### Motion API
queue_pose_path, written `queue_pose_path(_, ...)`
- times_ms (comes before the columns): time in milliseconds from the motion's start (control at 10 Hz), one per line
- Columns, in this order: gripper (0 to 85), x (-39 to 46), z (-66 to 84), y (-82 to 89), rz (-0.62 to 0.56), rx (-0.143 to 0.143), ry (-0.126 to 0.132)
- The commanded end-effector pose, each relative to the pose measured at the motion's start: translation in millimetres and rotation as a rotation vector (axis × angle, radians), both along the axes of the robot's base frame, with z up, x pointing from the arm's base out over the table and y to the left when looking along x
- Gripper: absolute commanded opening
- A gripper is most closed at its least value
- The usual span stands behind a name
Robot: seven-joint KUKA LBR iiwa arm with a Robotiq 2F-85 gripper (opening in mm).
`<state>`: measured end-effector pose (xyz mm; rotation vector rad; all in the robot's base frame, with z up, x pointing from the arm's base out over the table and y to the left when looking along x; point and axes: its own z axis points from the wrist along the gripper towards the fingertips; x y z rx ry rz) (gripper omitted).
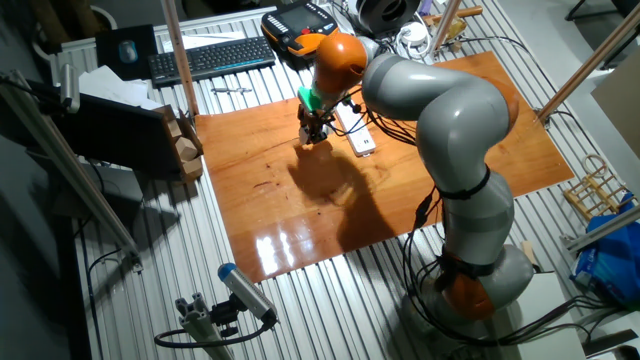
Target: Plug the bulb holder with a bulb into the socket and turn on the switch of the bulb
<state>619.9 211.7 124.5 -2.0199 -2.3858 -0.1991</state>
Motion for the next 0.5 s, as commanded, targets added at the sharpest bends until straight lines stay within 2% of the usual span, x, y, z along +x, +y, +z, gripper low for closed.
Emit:
queue_pose_path(0, 0.0, -1.2, 3.7, -2.0, -0.014, -0.015, 0.004)
queue_pose_path(200, 0.0, -2.6, 12.0, -11.6, -0.034, -0.039, 0.016)
queue_pose_path(400, 0.0, -4.0, 18.9, -13.8, -0.024, -0.034, 0.012)
